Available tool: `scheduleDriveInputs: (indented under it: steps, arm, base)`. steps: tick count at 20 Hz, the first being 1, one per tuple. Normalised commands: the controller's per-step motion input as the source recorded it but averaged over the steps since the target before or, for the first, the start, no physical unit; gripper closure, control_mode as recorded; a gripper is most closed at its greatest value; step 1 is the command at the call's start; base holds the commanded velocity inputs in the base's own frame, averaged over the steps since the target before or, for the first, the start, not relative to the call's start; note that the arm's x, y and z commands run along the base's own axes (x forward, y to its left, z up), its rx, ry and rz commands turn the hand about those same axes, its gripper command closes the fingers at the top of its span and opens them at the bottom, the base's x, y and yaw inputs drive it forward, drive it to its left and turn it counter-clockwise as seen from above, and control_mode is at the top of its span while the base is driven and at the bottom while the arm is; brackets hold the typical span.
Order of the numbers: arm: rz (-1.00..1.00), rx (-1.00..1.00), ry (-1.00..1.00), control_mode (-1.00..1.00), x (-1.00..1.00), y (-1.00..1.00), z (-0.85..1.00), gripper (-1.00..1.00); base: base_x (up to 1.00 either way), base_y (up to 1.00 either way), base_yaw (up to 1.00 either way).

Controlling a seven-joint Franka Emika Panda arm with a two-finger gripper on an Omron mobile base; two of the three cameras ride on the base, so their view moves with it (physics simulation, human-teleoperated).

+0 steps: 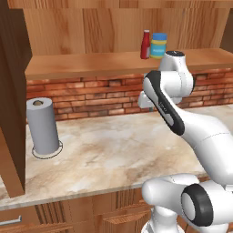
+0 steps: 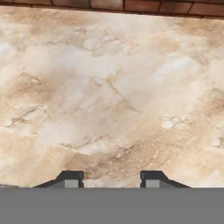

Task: Take 2 condiments from the cabinet and move them on the counter near the stove.Make sure the condiments are lined up with each other, next to each other.

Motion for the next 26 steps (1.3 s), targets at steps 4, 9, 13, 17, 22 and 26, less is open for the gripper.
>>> scheduleDriveInputs:
  steps: [4,9,13,17,22,26]
  arm:
    - [-0.01,-0.03,-0.11,-1.00,0.00,-0.07,0.00,-1.00]
    - [-0.10,0.00,-0.38,-1.00,-0.01,-0.29,0.41,-1.00]
    - [-0.15,0.00,-0.31,-1.00,0.00,-0.37,0.77,-1.00]
    - [-0.08,0.00,-0.33,-1.00,0.00,-0.37,0.80,-1.00]
    - [-0.07,0.00,-0.11,-1.00,0.00,-0.38,0.89,-1.00]
    - [-0.01,0.00,-0.15,-1.00,0.00,-0.24,0.49,-1.00]
  base:
    - [0.00,0.00,0.00]
    - [0.00,0.00,0.00]
    - [0.00,0.00,0.00]
    - [0.00,0.00,0.00]
    - [0.00,0.00,0.00]
    - [0.00,0.00,0.00]
